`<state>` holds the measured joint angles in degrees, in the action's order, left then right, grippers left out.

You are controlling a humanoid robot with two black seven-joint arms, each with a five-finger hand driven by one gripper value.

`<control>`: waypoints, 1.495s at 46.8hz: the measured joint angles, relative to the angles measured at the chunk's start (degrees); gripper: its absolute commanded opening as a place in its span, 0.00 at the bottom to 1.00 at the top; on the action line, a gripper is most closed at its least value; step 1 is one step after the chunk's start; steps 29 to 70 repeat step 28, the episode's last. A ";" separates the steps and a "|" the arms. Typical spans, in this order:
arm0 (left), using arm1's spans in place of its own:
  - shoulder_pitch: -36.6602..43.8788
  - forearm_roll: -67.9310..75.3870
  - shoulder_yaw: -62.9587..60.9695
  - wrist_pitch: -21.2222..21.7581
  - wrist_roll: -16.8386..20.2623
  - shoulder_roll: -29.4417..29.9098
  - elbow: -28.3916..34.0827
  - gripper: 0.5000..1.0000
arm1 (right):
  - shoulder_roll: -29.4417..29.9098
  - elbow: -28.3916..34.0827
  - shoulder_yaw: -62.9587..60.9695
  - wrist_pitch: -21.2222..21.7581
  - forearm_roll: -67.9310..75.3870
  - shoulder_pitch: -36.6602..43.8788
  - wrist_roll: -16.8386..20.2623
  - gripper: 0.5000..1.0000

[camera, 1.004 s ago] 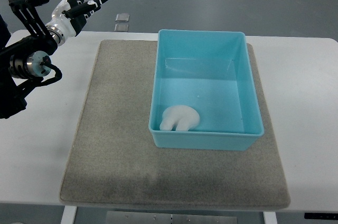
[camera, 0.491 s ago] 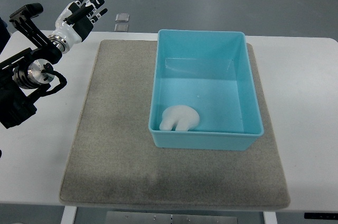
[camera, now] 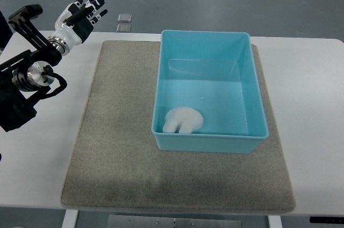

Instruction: Place white toy into blue box with left hand

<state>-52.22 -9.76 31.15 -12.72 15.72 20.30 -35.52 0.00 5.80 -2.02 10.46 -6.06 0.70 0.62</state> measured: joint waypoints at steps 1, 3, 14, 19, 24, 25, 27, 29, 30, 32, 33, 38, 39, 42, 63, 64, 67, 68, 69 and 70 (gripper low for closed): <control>0.00 0.00 -0.01 -0.01 0.00 0.00 0.00 0.98 | 0.00 0.00 0.00 0.00 0.00 0.00 0.00 0.87; 0.00 0.00 -0.01 -0.02 0.00 0.00 0.01 0.98 | 0.00 0.00 0.00 0.00 0.00 0.00 0.00 0.87; 0.60 -0.01 0.11 -0.02 0.01 0.00 0.10 0.98 | 0.00 0.00 0.00 0.00 0.00 0.00 0.00 0.87; 0.62 -0.06 0.14 -0.02 0.01 0.00 0.14 0.98 | -0.01 0.75 -0.07 0.60 -0.04 0.03 0.00 0.87; 0.62 -0.08 0.14 -0.02 0.01 0.00 0.13 0.98 | 0.00 2.71 0.03 1.55 -0.48 0.09 -0.17 0.87; 0.62 -0.08 0.14 -0.02 0.01 0.00 0.12 0.98 | 0.00 2.88 0.14 1.64 -0.55 0.03 -0.17 0.87; 0.62 -0.08 0.14 -0.02 0.01 -0.01 0.12 0.98 | 0.00 2.96 0.22 1.65 -0.60 -0.05 -0.16 0.87; 0.63 -0.08 0.14 -0.02 0.01 -0.01 0.12 0.98 | 0.00 2.97 0.24 1.63 -0.60 -0.07 -0.15 0.87; 0.63 -0.08 0.14 -0.02 0.01 -0.01 0.12 0.98 | 0.00 2.97 0.24 1.63 -0.60 -0.07 -0.15 0.87; 0.63 -0.08 0.14 -0.02 0.01 -0.01 0.12 0.98 | 0.00 2.97 0.24 1.63 -0.60 -0.07 -0.15 0.87; 0.63 -0.08 0.14 -0.02 0.01 -0.01 0.12 0.98 | 0.00 2.97 0.24 1.63 -0.60 -0.07 -0.15 0.87; 0.63 -0.08 0.14 -0.02 0.01 -0.01 0.12 0.98 | 0.00 2.97 0.24 1.63 -0.60 -0.07 -0.15 0.87; 0.63 -0.08 0.14 -0.02 0.01 -0.01 0.12 0.98 | 0.00 2.97 0.24 1.63 -0.60 -0.07 -0.15 0.87; 0.63 -0.08 0.14 -0.02 0.01 -0.01 0.12 0.98 | 0.00 2.97 0.24 1.63 -0.60 -0.07 -0.15 0.87; 0.63 -0.08 0.14 -0.02 0.01 -0.01 0.12 0.98 | 0.00 2.97 0.24 1.63 -0.60 -0.07 -0.15 0.87; 0.63 -0.08 0.14 -0.02 0.01 -0.01 0.12 0.98 | 0.00 2.97 0.24 1.63 -0.60 -0.07 -0.15 0.87; 0.63 -0.08 0.14 -0.02 0.01 -0.01 0.12 0.98 | 0.00 2.97 0.24 1.63 -0.60 -0.07 -0.15 0.87; 0.63 -0.08 0.14 -0.02 0.01 -0.01 0.12 0.98 | 0.00 2.97 0.24 1.63 -0.60 -0.07 -0.15 0.87; 0.63 -0.08 0.14 -0.02 0.01 -0.01 0.12 0.98 | 0.00 2.97 0.24 1.63 -0.60 -0.07 -0.15 0.87; 0.63 -0.08 0.14 -0.02 0.01 -0.01 0.12 0.98 | 0.00 2.97 0.24 1.63 -0.60 -0.07 -0.15 0.87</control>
